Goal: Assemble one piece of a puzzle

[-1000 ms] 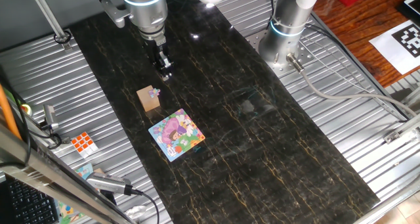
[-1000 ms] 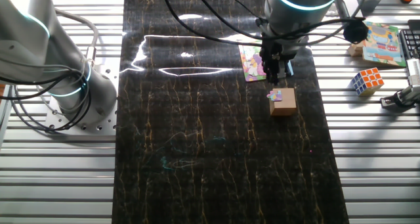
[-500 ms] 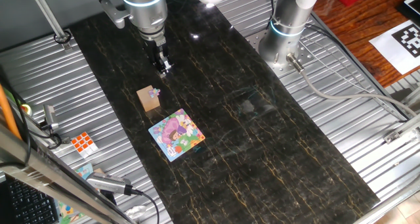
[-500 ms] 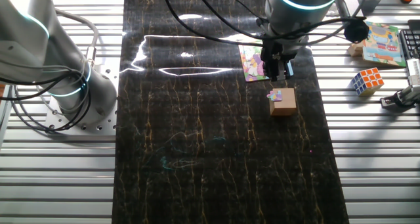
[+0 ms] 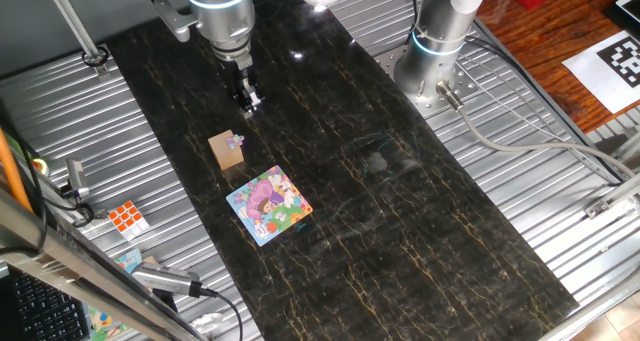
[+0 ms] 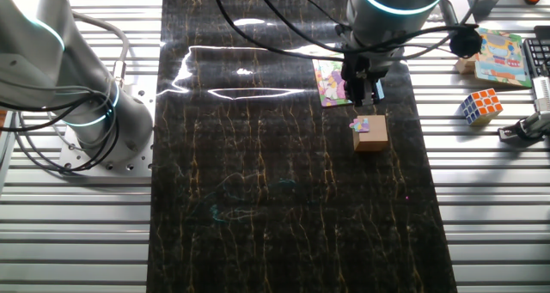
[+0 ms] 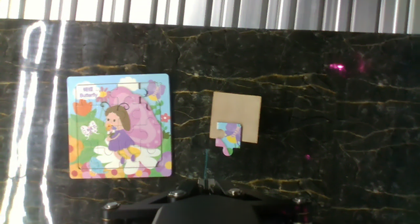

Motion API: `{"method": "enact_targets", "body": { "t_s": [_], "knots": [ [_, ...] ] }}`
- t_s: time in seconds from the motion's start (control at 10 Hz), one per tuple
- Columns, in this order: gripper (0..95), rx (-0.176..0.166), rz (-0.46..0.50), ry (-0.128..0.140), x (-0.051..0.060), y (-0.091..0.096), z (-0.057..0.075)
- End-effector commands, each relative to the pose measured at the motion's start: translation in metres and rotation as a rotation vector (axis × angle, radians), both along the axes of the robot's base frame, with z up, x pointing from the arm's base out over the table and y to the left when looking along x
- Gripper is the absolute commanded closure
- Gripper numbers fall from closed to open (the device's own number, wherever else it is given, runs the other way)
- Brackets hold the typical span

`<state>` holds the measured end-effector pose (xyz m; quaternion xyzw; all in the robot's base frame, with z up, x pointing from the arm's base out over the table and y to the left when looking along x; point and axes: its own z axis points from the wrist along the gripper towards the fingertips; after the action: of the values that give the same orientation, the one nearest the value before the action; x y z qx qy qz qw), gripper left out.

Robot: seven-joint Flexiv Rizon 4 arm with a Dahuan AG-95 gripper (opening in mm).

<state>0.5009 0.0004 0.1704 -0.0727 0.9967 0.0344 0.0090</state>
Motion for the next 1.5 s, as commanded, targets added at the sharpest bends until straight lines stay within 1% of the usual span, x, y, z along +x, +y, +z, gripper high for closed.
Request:
{"method": "enact_targets", "body": {
  "t_s": [0.1, 0.4, 0.9, 1.5],
  "knots": [
    [95.0, 0.001, -0.001, -0.002, -0.0009, -0.0004, -0.0004],
    [95.0, -0.003, -0.006, 0.003, -0.0009, -0.0004, -0.0004],
    [95.0, -0.012, -0.012, 0.004, -0.0009, -0.0004, -0.0004],
    [95.0, -0.009, -0.030, 0.008, -0.0009, -0.0004, -0.0004]
  ]
}}
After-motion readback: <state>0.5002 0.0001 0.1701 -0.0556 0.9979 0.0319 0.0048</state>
